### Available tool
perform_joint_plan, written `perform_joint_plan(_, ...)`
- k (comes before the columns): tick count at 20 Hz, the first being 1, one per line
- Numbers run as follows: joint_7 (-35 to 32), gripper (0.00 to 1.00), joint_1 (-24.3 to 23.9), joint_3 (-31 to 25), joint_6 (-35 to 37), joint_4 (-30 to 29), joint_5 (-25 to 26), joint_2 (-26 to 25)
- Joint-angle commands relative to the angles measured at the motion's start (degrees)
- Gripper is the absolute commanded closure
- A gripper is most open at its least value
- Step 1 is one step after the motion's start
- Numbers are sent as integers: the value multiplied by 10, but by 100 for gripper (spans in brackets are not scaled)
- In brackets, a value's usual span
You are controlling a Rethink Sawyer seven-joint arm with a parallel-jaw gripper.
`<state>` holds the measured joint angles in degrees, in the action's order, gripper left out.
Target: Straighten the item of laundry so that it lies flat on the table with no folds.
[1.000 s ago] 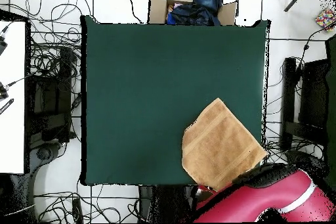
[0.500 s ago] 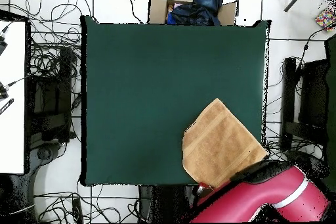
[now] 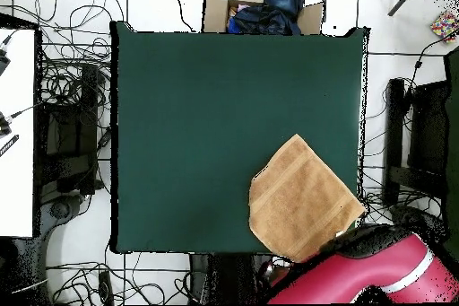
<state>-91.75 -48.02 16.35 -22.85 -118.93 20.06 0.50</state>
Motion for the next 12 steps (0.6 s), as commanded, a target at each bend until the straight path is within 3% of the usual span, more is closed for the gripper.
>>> perform_joint_plan(1,-70,100,-1,-56,115,6,-4,5)
perform_joint_plan(6,-82,100,-1,-57,91,5,11,12)
perform_joint_plan(12,-70,100,30,-43,140,-61,15,147)
